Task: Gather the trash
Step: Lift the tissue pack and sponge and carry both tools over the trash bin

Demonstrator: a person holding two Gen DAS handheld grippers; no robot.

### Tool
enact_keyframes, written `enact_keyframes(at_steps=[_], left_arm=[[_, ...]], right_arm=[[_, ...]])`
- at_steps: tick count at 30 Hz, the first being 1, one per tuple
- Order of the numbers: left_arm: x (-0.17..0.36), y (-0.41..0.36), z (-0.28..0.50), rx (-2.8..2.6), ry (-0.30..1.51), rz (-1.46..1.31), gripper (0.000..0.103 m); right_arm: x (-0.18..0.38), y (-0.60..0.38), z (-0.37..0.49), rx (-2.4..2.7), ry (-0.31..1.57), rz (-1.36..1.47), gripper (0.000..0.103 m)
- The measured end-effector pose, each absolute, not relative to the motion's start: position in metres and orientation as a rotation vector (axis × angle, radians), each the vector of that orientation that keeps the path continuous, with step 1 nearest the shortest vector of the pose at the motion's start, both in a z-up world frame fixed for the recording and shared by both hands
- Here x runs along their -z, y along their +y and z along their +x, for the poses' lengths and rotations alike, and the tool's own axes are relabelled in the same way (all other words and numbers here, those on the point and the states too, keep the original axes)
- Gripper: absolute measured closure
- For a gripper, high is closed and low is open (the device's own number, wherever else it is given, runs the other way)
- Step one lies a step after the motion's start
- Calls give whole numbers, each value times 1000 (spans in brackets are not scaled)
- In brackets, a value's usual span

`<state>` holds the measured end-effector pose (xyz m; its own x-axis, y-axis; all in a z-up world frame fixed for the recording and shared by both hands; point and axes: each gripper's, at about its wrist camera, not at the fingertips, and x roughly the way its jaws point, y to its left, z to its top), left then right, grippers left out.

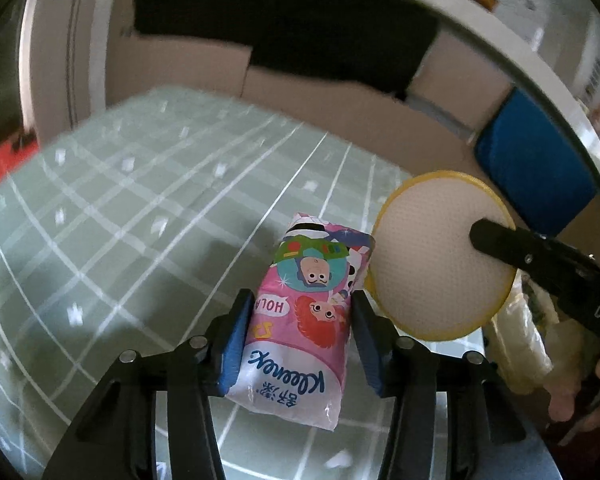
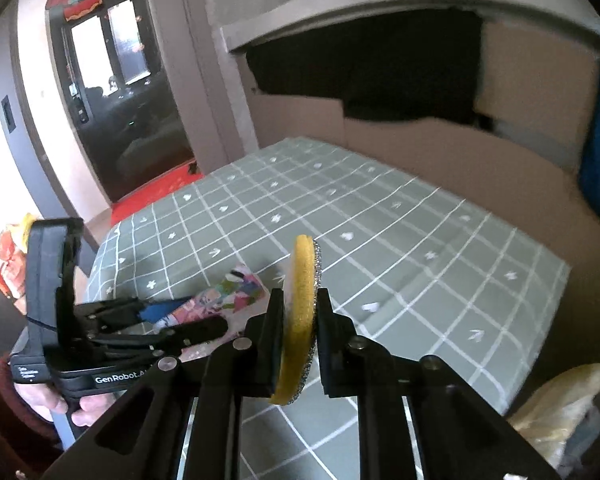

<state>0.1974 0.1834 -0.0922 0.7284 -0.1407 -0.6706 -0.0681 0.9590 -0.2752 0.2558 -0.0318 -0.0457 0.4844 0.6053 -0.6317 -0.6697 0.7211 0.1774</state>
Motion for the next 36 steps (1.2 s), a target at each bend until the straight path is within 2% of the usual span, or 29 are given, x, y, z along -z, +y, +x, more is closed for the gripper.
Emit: enact_keyframes(at_steps=[10, 20, 27, 36], left_arm=[[30, 131, 199, 67, 602, -201, 54], [-23, 39, 202, 201, 474, -118, 54], [-30, -31, 205, 295, 462, -71, 54], [-14, -92, 209, 350, 504, -14, 54]], right_arm=[[3, -90, 227, -632, 553, -121, 89], [-36, -174, 195, -437, 396, -118, 89], [-46, -235, 177, -311, 355, -88, 89], [-36, -298, 169, -177, 354, -27, 89]])
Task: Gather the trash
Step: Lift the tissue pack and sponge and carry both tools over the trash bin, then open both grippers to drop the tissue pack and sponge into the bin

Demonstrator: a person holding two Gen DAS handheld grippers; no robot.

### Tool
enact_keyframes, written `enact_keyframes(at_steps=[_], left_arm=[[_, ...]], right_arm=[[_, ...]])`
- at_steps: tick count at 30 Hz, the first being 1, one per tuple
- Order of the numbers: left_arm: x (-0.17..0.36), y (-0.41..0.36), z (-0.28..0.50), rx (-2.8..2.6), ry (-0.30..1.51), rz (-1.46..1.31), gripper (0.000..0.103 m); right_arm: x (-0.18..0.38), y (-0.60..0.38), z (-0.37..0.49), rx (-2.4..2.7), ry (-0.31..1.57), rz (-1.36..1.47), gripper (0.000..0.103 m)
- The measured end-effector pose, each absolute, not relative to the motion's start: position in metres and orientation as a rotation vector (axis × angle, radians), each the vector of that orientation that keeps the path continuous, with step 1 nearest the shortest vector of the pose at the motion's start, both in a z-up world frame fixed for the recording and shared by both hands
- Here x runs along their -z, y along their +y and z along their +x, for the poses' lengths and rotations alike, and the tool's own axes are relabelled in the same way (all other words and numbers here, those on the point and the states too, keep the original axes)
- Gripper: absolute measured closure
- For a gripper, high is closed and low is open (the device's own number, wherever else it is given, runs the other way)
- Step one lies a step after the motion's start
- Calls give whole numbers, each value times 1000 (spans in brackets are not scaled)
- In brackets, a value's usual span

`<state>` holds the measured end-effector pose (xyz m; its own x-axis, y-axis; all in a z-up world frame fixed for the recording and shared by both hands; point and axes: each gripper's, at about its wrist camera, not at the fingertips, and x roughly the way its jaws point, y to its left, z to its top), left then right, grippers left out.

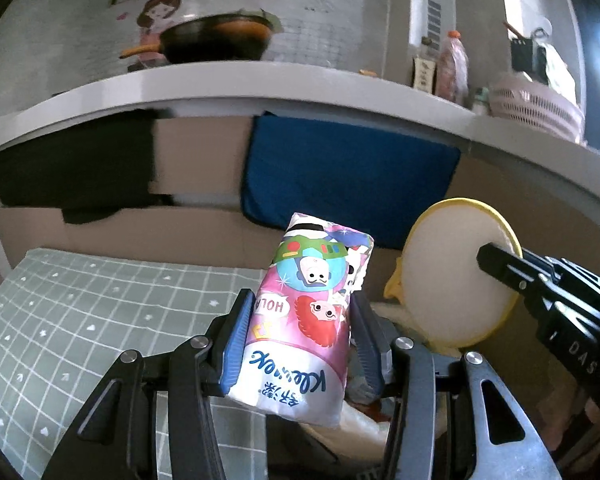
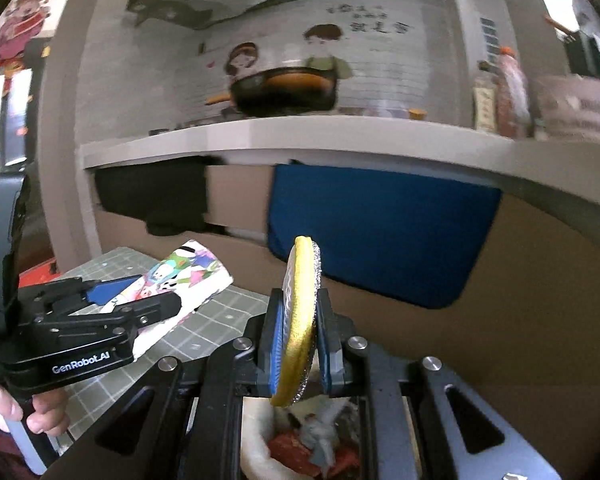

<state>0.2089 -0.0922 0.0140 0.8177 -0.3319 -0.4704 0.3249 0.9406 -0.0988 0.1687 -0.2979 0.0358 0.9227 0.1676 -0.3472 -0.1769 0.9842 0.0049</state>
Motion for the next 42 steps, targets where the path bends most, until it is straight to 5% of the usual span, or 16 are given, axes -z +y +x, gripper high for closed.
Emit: enact_keyframes(at_steps=[28, 42], left_arm=[[117, -161, 277, 517, 869, -98, 54], [99, -150, 286, 608, 828, -236, 48]], right_arm=[[90, -365, 223, -97, 631, 155, 89], [122, -369, 239, -70, 717, 176, 89]])
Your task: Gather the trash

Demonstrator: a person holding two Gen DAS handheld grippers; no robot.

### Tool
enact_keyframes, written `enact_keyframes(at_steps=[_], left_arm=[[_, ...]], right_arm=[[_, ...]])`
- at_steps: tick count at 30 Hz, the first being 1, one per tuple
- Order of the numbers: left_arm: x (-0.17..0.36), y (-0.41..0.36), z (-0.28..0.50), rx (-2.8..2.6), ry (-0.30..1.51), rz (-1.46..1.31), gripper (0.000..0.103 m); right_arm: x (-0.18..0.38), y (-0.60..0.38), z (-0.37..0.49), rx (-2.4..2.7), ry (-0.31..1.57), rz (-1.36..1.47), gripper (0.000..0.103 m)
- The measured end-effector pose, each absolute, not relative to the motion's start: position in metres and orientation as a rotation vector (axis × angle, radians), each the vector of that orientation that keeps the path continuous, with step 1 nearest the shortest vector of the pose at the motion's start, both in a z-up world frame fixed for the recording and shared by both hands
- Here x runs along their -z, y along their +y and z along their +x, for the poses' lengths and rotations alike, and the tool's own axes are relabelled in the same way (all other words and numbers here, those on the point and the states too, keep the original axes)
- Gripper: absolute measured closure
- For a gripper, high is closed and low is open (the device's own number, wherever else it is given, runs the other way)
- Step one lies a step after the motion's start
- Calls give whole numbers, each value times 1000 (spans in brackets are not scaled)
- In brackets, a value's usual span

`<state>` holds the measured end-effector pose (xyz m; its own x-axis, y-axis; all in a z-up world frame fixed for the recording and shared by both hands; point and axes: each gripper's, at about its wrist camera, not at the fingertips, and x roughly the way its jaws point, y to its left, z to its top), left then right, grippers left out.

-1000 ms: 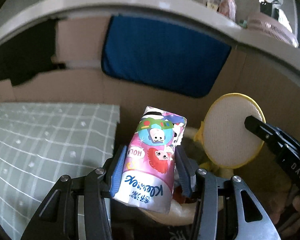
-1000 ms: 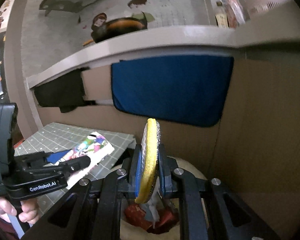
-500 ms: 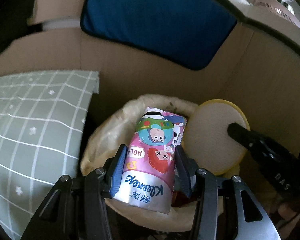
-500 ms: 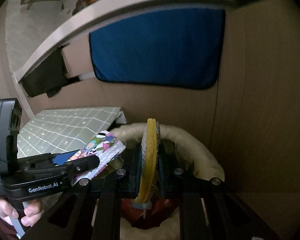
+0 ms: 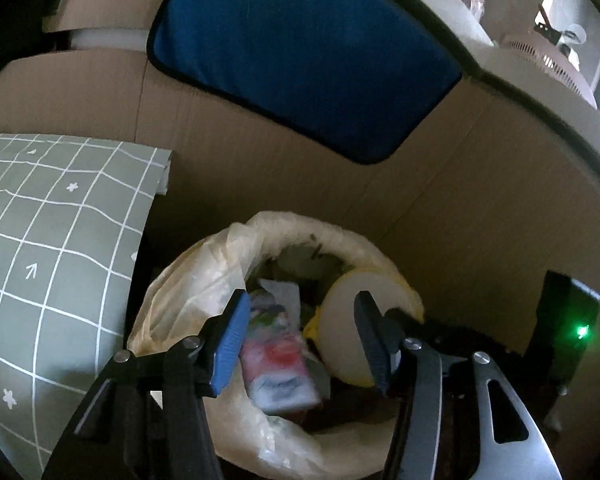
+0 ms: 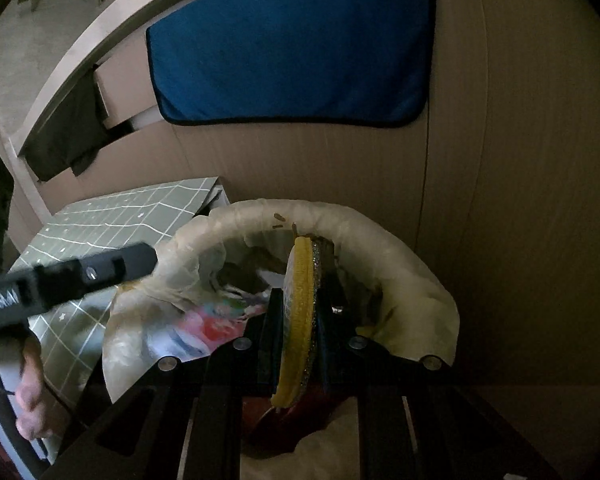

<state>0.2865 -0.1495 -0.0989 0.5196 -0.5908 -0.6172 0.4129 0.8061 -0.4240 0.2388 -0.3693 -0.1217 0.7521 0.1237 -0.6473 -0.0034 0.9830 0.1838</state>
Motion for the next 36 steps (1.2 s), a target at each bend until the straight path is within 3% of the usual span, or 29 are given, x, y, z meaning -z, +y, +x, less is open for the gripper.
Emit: enact_keyframes(at_steps=[9, 10, 12, 13, 24, 28, 36], left_arm=[[86, -118, 259, 465, 760, -118, 48], [83, -114, 252, 458, 754, -101, 48], [77, -103, 234, 444, 744, -77, 48], [73, -100, 227, 436, 735, -71, 48], [28, -54, 100, 261, 579, 50, 44], [23, -31, 67, 147, 527, 73, 44], [16, -21, 23, 137, 443, 65, 44]], right_arm=[[122, -360, 236, -87, 715, 170, 84], [120, -358, 233, -87, 705, 170, 80], [114, -354, 226, -80, 681, 161, 57], [110, -352, 222, -79, 670, 160, 55], [52, -297, 116, -135, 537, 103, 52], [40, -268, 73, -151, 514, 75, 41], [34, -220, 12, -184, 473, 37, 40]])
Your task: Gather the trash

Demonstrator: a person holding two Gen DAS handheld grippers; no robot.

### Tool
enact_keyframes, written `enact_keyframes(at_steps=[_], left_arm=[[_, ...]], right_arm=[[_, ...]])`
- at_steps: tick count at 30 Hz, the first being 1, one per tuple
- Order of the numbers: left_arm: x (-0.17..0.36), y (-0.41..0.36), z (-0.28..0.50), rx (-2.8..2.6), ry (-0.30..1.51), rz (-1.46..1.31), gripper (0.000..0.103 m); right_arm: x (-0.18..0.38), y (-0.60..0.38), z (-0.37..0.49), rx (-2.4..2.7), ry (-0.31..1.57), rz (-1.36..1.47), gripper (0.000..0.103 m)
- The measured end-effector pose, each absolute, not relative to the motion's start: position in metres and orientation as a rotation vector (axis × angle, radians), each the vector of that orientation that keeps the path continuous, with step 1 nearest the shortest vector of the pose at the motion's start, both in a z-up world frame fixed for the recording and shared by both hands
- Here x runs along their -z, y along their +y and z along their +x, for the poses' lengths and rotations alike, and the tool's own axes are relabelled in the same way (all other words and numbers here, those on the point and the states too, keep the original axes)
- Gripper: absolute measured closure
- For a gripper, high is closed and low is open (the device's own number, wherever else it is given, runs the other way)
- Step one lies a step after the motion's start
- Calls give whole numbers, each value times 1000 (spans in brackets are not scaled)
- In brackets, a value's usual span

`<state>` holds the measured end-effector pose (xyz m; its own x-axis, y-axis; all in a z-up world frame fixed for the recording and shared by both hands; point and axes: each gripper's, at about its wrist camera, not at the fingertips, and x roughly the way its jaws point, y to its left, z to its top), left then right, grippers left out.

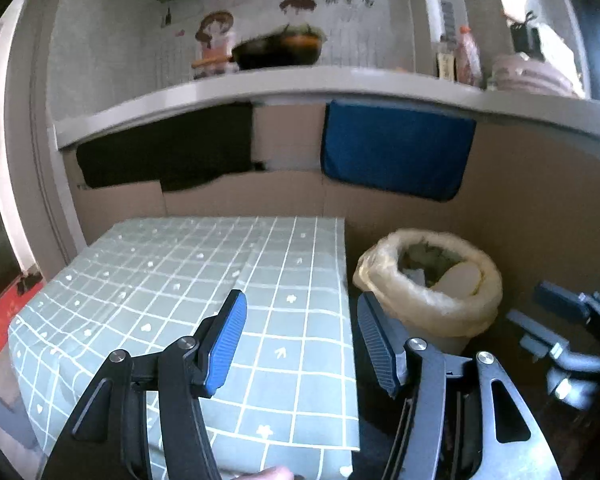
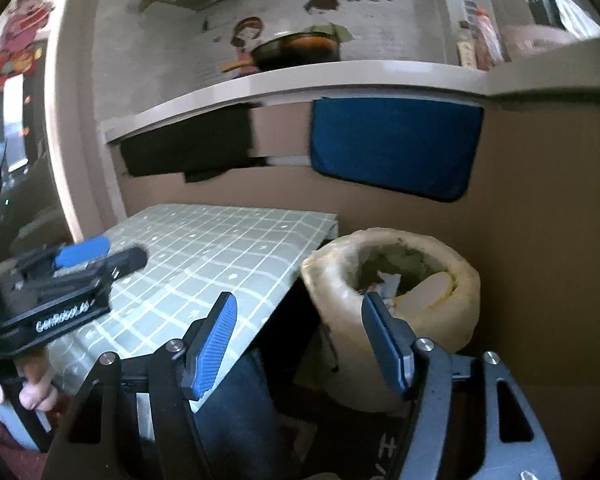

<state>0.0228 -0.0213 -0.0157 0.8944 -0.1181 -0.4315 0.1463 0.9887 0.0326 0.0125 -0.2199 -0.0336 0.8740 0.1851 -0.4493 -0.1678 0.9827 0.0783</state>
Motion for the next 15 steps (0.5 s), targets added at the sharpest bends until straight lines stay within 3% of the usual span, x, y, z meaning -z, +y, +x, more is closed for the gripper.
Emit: enact_keyframes(at_steps=[15], left_arm=[[-4, -18, -20, 11, 361, 104, 44]], right_arm=[[29, -204, -22, -166, 443, 4, 40]])
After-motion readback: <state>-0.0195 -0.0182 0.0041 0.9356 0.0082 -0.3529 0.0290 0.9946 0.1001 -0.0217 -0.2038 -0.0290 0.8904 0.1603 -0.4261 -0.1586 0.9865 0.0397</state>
